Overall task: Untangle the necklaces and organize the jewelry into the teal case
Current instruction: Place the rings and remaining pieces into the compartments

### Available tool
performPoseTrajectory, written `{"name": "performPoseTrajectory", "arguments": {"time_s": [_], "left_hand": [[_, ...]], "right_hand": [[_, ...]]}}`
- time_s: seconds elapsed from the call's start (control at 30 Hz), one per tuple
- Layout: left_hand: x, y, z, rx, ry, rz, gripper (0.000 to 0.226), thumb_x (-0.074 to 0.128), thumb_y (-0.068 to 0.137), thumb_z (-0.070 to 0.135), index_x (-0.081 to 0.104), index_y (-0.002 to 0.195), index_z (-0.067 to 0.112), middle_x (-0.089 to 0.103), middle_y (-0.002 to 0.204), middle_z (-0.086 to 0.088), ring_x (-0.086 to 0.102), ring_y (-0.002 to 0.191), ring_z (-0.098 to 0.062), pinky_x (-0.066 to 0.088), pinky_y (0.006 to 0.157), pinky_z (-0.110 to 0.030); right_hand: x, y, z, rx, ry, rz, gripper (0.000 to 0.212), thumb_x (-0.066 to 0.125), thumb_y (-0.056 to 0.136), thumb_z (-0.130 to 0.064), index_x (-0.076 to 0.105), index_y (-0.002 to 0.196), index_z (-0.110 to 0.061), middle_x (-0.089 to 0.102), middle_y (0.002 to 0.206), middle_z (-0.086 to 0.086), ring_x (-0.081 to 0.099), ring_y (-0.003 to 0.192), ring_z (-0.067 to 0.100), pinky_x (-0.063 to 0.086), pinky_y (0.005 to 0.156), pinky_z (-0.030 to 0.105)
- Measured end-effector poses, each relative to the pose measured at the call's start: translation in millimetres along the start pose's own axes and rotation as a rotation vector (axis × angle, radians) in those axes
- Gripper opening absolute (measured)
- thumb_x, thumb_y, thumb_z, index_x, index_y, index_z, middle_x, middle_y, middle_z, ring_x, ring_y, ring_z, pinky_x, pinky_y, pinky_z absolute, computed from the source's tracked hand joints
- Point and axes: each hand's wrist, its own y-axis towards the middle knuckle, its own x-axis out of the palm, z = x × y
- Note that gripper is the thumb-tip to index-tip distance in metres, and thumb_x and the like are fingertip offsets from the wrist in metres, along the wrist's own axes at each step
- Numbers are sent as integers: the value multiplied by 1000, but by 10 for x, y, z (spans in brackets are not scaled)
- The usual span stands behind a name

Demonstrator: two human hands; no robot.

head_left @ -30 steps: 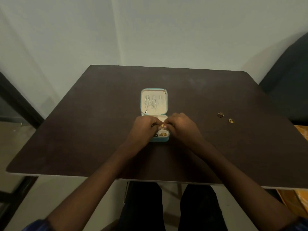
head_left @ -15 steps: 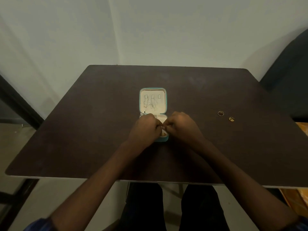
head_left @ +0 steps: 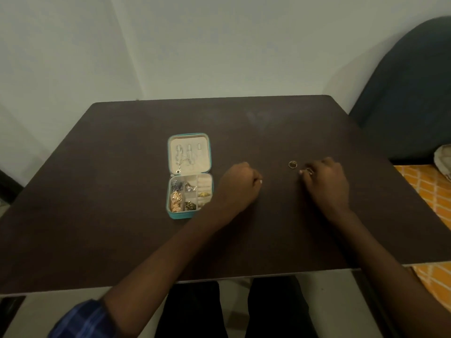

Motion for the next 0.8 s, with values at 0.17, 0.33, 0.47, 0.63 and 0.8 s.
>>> {"name": "performPoseTrajectory", "arguments": {"time_s": [0.17,0.33,0.47,0.63,0.8], "left_hand": [[170,94,130,35,-1,-19,24,51,93,23,70,103,13,61,97,-8,56,91,-20,46,81,-34],[188,137,170,44,-19,-18,24,53,93,24,70,106,13,63,101,-10,57,94,-23,47,85,-36],[140,114,136,118,-113,78,30,57,91,17,64,119,11,67,110,-12,61,101,-24,45,89,-31],[17,21,1,245,-162,149,29,55,86,11,68,110,6,71,106,-12,67,99,-25,49,89,-31],[-242,-207,-217,151,-289,246,23,60,86,13,72,105,12,73,101,-5,63,92,-9,44,82,-18]], "right_hand": [[27,70,69,-28,-88,-74,23,59,88,-25,68,95,-4,59,97,19,50,94,36,43,71,39],[42,91,99,-27,-56,-111,21,54,90,-21,64,88,-2,58,93,18,51,91,35,40,69,36],[-27,84,-49,-60,214,-249,16,59,89,-22,60,76,-13,57,78,-1,53,74,16,33,59,25],[-123,0,-482,-231,425,-355,17,63,87,-21,63,72,-12,54,65,-13,49,62,1,34,55,10],[-125,-36,-878,-229,693,-425,16,65,86,-20,69,75,-10,66,70,15,57,62,26,44,58,33]]}}
